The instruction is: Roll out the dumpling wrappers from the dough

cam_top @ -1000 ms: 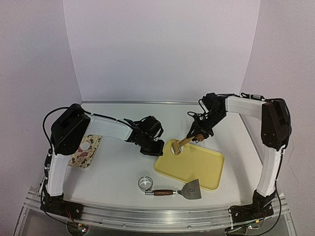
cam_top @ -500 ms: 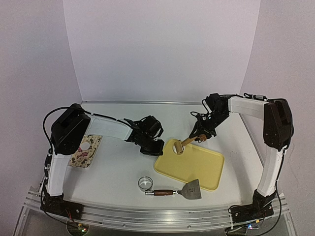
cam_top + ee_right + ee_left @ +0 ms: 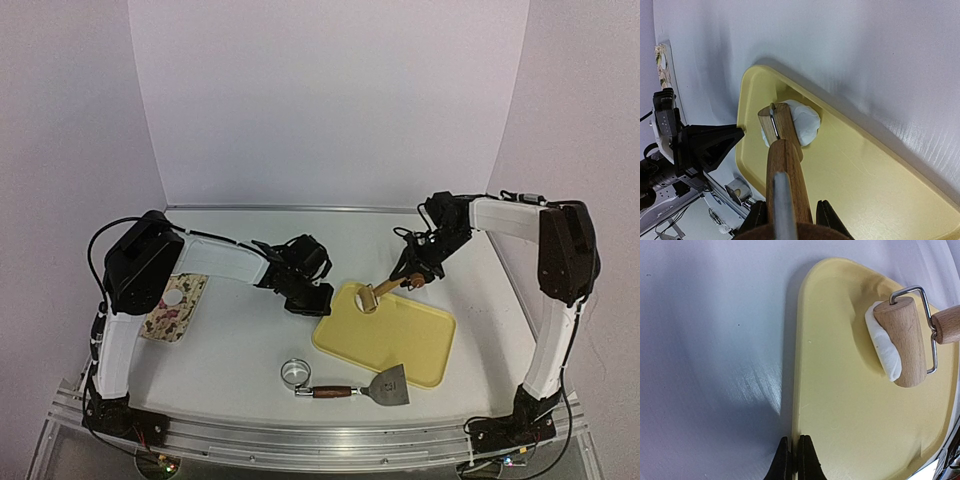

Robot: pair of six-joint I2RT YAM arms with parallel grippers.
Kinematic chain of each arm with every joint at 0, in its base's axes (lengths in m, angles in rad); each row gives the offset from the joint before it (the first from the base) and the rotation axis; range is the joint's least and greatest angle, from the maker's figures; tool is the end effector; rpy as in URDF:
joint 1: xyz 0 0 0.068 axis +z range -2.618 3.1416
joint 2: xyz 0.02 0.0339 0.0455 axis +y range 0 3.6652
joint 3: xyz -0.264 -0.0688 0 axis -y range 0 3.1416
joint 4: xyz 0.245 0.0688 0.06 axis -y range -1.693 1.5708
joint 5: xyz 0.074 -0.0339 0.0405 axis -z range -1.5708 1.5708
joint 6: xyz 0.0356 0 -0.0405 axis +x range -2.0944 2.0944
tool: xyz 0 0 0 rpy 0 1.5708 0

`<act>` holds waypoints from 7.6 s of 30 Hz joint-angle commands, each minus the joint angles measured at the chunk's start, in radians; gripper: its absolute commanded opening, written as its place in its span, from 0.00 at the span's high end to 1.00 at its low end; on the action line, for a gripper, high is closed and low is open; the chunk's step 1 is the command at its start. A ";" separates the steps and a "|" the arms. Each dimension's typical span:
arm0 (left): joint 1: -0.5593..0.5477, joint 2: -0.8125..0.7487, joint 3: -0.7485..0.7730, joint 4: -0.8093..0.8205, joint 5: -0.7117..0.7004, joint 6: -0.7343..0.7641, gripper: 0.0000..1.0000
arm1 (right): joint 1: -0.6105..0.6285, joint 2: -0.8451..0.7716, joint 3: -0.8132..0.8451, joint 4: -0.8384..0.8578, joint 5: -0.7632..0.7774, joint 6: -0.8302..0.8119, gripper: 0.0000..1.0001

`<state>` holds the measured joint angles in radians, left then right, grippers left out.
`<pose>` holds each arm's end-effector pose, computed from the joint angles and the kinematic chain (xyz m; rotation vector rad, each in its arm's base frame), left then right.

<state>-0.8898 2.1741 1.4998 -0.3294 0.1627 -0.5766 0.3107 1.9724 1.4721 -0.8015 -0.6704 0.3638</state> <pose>0.2834 -0.3589 0.1328 0.4919 2.6978 -0.7007 0.3684 0.1415 0.1934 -0.0600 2.9210 1.0900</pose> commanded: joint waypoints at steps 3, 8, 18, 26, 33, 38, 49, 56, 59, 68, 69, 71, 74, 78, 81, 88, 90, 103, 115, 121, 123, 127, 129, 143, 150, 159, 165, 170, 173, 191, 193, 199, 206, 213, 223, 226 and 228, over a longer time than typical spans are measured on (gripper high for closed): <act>0.065 0.023 -0.002 -0.163 -0.121 -0.009 1.00 | -0.085 0.087 -0.094 -0.206 0.609 -0.012 1.00; 0.065 0.026 0.000 -0.164 -0.121 -0.008 1.00 | -0.094 0.082 -0.096 -0.206 0.609 -0.016 1.00; 0.068 0.031 0.006 -0.165 -0.119 -0.006 1.00 | -0.119 0.071 -0.115 -0.207 0.617 -0.030 1.00; 0.069 0.038 0.017 -0.169 -0.115 -0.002 1.00 | -0.140 0.058 -0.129 -0.206 0.621 -0.040 1.00; 0.071 0.036 0.017 -0.170 -0.115 -0.002 1.00 | -0.160 0.047 -0.145 -0.207 0.629 -0.051 1.00; 0.071 0.035 0.014 -0.169 -0.114 -0.002 1.00 | -0.170 0.040 -0.151 -0.207 0.633 -0.051 1.00; 0.071 0.032 0.007 -0.163 -0.114 -0.005 1.00 | -0.184 0.025 -0.162 -0.208 0.637 -0.054 1.00; 0.071 0.033 0.013 -0.163 -0.114 -0.005 1.00 | -0.189 0.020 -0.160 -0.209 0.638 -0.055 1.00; 0.071 0.035 0.014 -0.162 -0.114 -0.005 1.00 | -0.191 0.017 -0.159 -0.209 0.639 -0.055 1.00; 0.071 0.032 0.013 -0.162 -0.115 -0.005 1.00 | -0.200 -0.001 -0.157 -0.218 0.650 -0.056 1.00; 0.070 0.032 0.013 -0.162 -0.115 -0.006 1.00 | -0.202 -0.004 -0.156 -0.221 0.652 -0.057 1.00; 0.071 0.032 0.012 -0.163 -0.116 -0.005 1.00 | -0.205 -0.009 -0.152 -0.227 0.657 -0.060 1.00; 0.071 0.030 0.013 -0.161 -0.116 -0.006 1.00 | -0.210 -0.021 -0.150 -0.235 0.659 -0.063 1.00; 0.072 0.027 0.008 -0.152 -0.109 -0.004 1.00 | -0.210 -0.048 -0.131 -0.249 0.632 -0.073 1.00; 0.071 0.015 -0.013 -0.118 -0.080 0.009 1.00 | -0.209 -0.083 -0.105 -0.250 0.553 -0.106 1.00; 0.071 0.002 -0.020 -0.082 -0.048 0.030 1.00 | -0.184 -0.186 0.001 -0.299 0.410 -0.147 1.00; 0.071 0.003 -0.017 -0.079 -0.040 0.033 1.00 | -0.165 -0.218 0.036 -0.330 0.398 -0.148 1.00; 0.070 -0.006 -0.037 -0.049 0.008 0.048 1.00 | 0.030 -0.252 0.248 -0.346 0.262 -0.082 1.00; 0.066 -0.017 -0.056 -0.031 0.021 0.051 1.00 | 0.157 -0.079 0.363 -0.345 0.282 -0.122 1.00; 0.065 -0.014 -0.058 -0.028 0.026 0.047 1.00 | 0.174 -0.039 0.355 -0.344 0.299 -0.139 1.00; 0.065 -0.013 -0.056 -0.028 0.026 0.047 1.00 | 0.176 -0.022 0.356 -0.344 0.304 -0.146 1.00; 0.065 -0.011 -0.053 -0.031 0.026 0.049 1.00 | 0.182 0.005 0.362 -0.344 0.308 -0.153 1.00; 0.065 -0.009 -0.053 -0.032 0.025 0.049 1.00 | 0.183 0.014 0.362 -0.345 0.314 -0.153 1.00; 0.065 -0.004 -0.054 -0.032 0.021 0.046 1.00 | 0.184 0.092 0.328 -0.347 0.356 -0.142 1.00; 0.065 0.000 -0.050 -0.031 0.020 0.044 1.00 | 0.184 0.145 0.304 -0.338 0.331 -0.151 1.00; 0.065 -0.002 -0.057 -0.030 0.020 0.038 1.00 | 0.184 0.179 0.241 -0.295 0.313 -0.140 1.00; 0.065 -0.005 -0.059 -0.032 0.017 0.038 1.00 | 0.184 0.194 0.219 -0.291 0.355 -0.126 1.00; 0.064 -0.001 -0.057 -0.029 0.018 0.037 1.00 | 0.183 0.208 0.212 -0.276 0.338 -0.117 1.00; 0.065 0.000 -0.056 -0.028 0.019 0.037 1.00 | 0.183 0.213 0.212 -0.266 0.330 -0.111 1.00; 0.065 0.004 -0.052 -0.028 0.034 0.044 1.00 | 0.202 0.237 0.198 -0.239 0.314 -0.087 1.00; 0.065 0.003 -0.052 -0.028 0.034 0.044 1.00 | 0.205 0.240 0.202 -0.238 0.312 -0.085 1.00; 0.064 0.001 -0.053 -0.028 0.037 0.044 1.00 | 0.215 0.246 0.206 -0.236 0.311 -0.080 1.00; 0.063 -0.002 -0.059 -0.025 0.041 0.044 1.00 | 0.228 0.253 0.214 -0.234 0.313 -0.072 1.00; 0.063 -0.006 -0.064 -0.022 0.041 0.044 1.00 | 0.235 0.250 0.207 -0.232 0.323 -0.066 1.00; 0.061 -0.011 -0.073 -0.016 0.041 0.043 1.00 | 0.243 0.245 0.205 -0.231 0.336 -0.056 1.00; 0.061 -0.011 -0.075 -0.015 0.041 0.042 1.00 | 0.246 0.239 0.208 -0.232 0.347 -0.048 1.00; 0.061 -0.012 -0.076 -0.015 0.039 0.041 1.00 | 0.245 0.232 0.209 -0.232 0.360 -0.041 1.00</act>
<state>-0.8291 2.1670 1.4635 -0.2626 0.2073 -0.5468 0.5054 2.0850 1.7596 -1.0510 -0.5059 0.3014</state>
